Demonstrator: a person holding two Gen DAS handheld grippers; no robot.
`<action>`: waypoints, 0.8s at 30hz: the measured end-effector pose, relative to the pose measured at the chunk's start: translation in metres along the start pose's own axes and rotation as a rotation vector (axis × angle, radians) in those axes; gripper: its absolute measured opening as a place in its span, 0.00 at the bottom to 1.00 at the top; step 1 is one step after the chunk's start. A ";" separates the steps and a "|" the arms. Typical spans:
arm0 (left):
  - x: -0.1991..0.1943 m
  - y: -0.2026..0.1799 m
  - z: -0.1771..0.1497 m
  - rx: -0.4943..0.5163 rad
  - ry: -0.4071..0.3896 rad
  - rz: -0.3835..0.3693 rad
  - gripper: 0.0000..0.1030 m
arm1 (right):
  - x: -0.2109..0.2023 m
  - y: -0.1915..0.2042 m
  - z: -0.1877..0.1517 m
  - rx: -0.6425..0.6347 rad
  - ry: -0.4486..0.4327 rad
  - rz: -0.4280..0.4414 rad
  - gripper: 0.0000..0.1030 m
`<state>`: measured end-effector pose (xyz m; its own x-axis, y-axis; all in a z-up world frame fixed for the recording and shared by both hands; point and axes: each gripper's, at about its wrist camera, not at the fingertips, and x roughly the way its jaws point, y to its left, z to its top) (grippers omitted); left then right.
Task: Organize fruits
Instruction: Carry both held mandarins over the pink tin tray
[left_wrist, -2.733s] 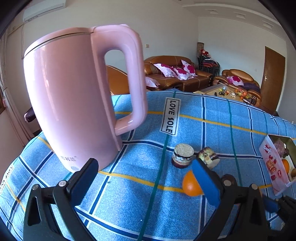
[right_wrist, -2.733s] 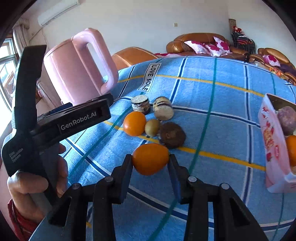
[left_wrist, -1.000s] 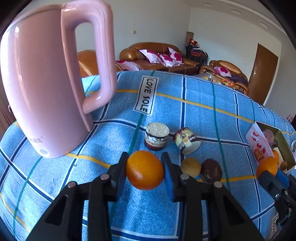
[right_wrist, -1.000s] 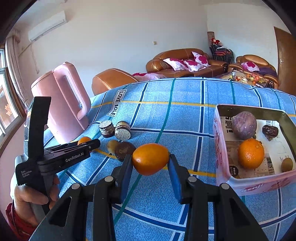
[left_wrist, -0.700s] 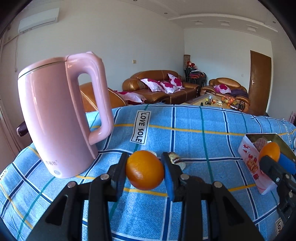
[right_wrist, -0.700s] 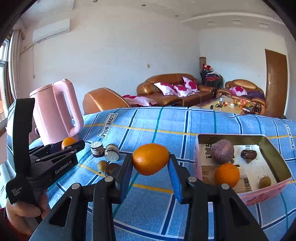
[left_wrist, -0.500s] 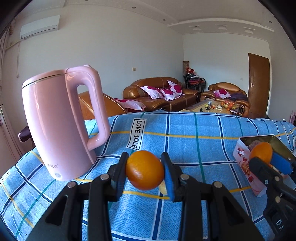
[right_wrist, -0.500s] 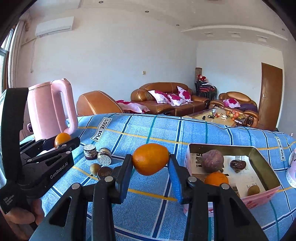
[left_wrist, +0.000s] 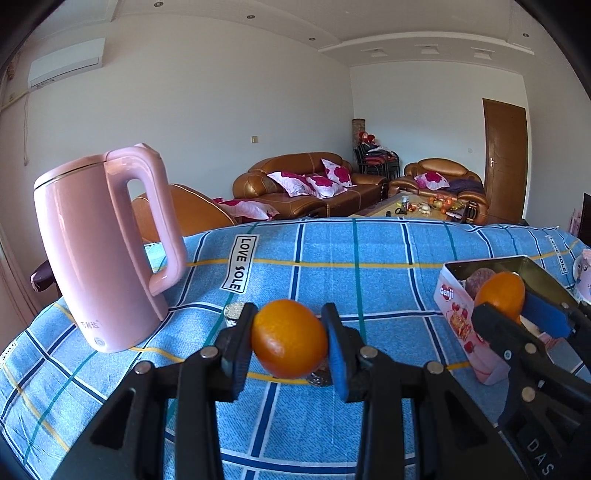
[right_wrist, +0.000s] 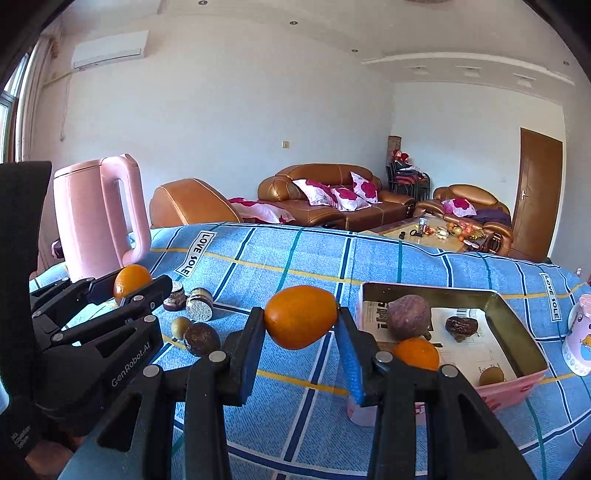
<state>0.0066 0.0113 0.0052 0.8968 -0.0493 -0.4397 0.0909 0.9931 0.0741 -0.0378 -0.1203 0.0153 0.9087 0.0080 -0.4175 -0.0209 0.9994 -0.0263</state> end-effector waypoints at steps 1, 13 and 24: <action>0.000 -0.002 0.000 0.002 0.000 0.000 0.36 | -0.001 -0.002 0.000 0.001 0.000 -0.002 0.40; -0.006 -0.039 -0.001 0.028 0.007 -0.040 0.36 | -0.011 -0.034 -0.005 0.015 -0.003 -0.045 0.40; -0.012 -0.079 -0.001 0.062 0.014 -0.086 0.36 | -0.018 -0.069 -0.008 0.031 -0.002 -0.088 0.40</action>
<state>-0.0119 -0.0667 0.0043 0.8784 -0.1318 -0.4593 0.1938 0.9769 0.0904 -0.0557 -0.1899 0.0172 0.9071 -0.0795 -0.4133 0.0716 0.9968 -0.0347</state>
